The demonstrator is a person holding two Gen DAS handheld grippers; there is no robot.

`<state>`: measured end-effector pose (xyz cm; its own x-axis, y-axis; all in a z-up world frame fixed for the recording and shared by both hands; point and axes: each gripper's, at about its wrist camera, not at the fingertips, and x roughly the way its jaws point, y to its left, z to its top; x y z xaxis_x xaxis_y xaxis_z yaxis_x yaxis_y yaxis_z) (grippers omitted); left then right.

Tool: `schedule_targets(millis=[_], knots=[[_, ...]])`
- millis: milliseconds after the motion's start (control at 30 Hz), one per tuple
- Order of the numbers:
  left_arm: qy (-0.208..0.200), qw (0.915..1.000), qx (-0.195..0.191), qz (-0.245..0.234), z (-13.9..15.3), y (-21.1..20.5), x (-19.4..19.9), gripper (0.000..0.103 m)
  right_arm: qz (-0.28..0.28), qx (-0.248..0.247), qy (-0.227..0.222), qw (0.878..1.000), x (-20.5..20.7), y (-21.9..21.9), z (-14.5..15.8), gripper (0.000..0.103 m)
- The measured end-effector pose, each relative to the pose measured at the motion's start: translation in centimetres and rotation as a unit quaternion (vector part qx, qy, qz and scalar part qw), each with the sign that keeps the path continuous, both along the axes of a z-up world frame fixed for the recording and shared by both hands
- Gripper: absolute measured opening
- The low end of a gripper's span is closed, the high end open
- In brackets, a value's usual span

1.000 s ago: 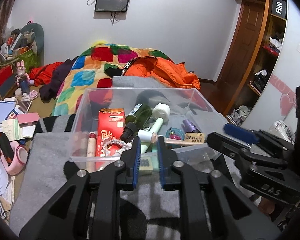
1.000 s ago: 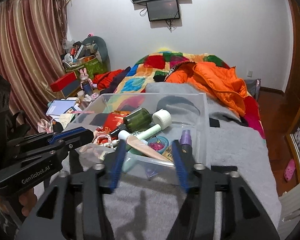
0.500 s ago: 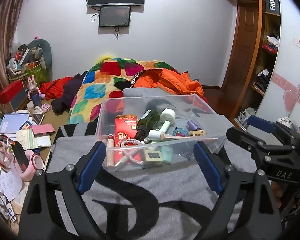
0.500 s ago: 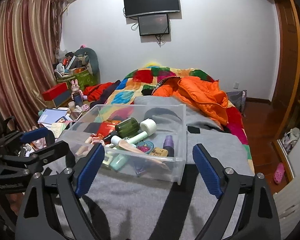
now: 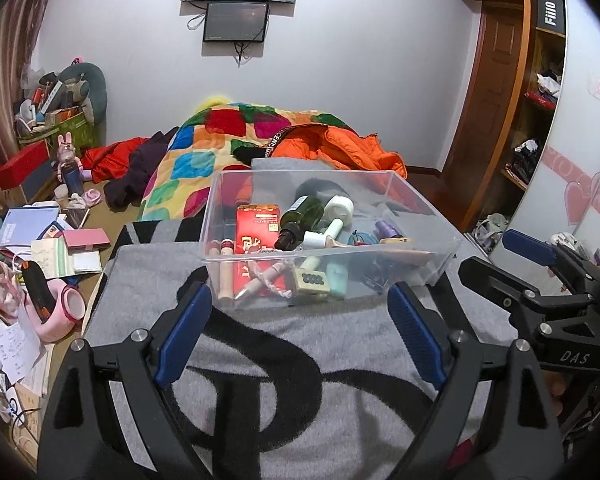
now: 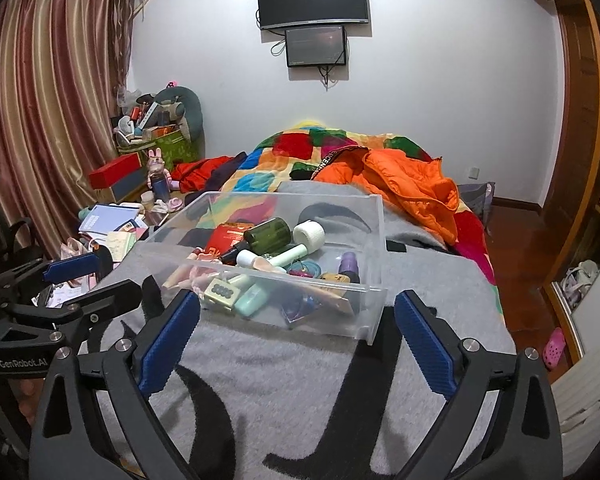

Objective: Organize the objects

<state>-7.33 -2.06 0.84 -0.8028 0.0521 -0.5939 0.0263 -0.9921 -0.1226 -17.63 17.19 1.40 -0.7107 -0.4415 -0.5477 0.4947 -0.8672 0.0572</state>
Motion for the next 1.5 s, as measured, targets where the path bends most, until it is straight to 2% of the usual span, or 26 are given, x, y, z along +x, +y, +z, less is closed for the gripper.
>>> schedule_targets(millis=[1500], knots=[[-0.007,0.9998,0.009,-0.017,0.23,0.78,-0.11,0.09,0.002,-0.005,-0.004,1.0,0.19,0.15,-0.42,0.097]])
